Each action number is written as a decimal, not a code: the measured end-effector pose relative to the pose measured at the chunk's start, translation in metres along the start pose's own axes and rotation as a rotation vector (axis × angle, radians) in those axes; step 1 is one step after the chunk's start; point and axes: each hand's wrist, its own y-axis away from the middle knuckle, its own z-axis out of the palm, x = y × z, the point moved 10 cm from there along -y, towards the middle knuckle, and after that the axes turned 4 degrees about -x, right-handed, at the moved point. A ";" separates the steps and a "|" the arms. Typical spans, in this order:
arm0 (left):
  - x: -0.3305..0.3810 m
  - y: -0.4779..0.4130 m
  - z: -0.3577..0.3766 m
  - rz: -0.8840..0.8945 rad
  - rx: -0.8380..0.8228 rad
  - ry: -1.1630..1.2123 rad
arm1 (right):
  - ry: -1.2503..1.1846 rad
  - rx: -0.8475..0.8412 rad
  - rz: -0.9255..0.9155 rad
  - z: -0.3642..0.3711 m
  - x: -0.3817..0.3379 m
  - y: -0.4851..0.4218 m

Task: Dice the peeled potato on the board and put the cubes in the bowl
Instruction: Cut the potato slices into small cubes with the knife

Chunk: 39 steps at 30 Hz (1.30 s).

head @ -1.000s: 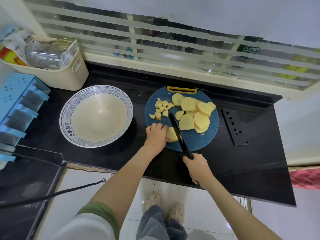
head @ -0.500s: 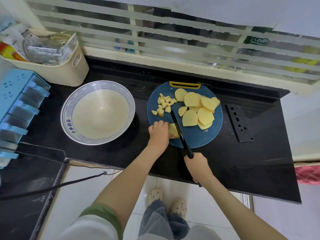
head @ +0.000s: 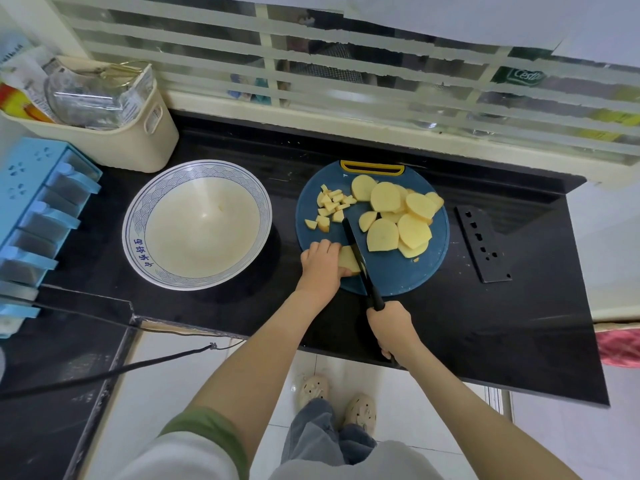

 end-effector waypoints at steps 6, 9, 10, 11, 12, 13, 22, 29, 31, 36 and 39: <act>0.000 0.000 -0.002 -0.024 0.011 0.013 | -0.087 0.040 -0.069 0.000 -0.001 0.011; 0.000 0.001 -0.002 -0.036 0.001 0.019 | -0.107 0.056 -0.091 0.000 -0.003 0.018; 0.000 0.001 -0.001 -0.043 -0.006 0.017 | -0.112 0.059 -0.098 0.000 -0.003 0.019; 0.000 0.001 -0.001 -0.048 -0.012 0.018 | -0.116 0.060 -0.103 -0.001 -0.003 0.021; -0.001 0.000 -0.001 -0.054 -0.016 0.019 | -0.114 0.056 -0.105 -0.001 -0.003 0.022; -0.001 0.000 -0.002 -0.057 -0.019 0.021 | -0.109 0.050 -0.104 -0.002 -0.003 0.022; -0.005 -0.002 -0.003 -0.091 -0.026 0.126 | -0.075 0.025 -0.081 0.005 0.007 0.020; -0.006 -0.003 -0.004 -0.092 0.008 0.087 | 0.008 0.025 -0.057 0.006 0.011 0.012; -0.006 -0.004 -0.004 -0.093 0.008 0.080 | 0.025 0.017 -0.041 0.006 0.012 0.008; -0.008 -0.006 0.001 -0.099 -0.011 0.097 | 0.033 0.020 -0.017 0.007 0.010 0.001; -0.010 -0.007 0.002 -0.101 -0.020 0.101 | 0.036 0.028 -0.002 0.007 0.008 -0.002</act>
